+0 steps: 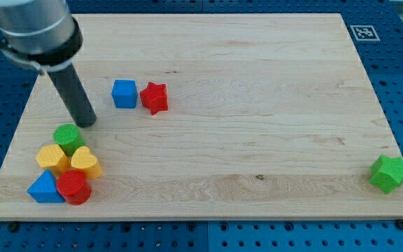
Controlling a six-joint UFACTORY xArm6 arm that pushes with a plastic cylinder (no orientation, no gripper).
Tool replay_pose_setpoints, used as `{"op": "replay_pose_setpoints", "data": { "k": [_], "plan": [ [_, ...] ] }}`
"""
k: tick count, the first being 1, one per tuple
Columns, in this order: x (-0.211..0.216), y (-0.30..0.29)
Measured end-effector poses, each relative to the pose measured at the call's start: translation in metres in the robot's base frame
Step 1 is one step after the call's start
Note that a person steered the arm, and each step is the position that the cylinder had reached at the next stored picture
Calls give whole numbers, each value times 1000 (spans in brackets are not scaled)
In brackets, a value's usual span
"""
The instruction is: Place the yellow hexagon at the left side of the blue cube
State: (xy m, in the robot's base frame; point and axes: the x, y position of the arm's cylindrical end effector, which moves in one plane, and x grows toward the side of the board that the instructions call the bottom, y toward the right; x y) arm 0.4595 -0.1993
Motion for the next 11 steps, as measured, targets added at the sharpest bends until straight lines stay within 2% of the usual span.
{"op": "replay_pose_setpoints", "data": {
  "k": [1, 2, 3, 4, 5, 6, 9, 10, 11],
  "plan": [
    [3, -51],
    [67, -92],
    [119, -103],
    [159, -61],
    [140, -21],
    [107, -36],
    [10, -34],
    [-9, -32],
    [2, -31]
  ]
}}
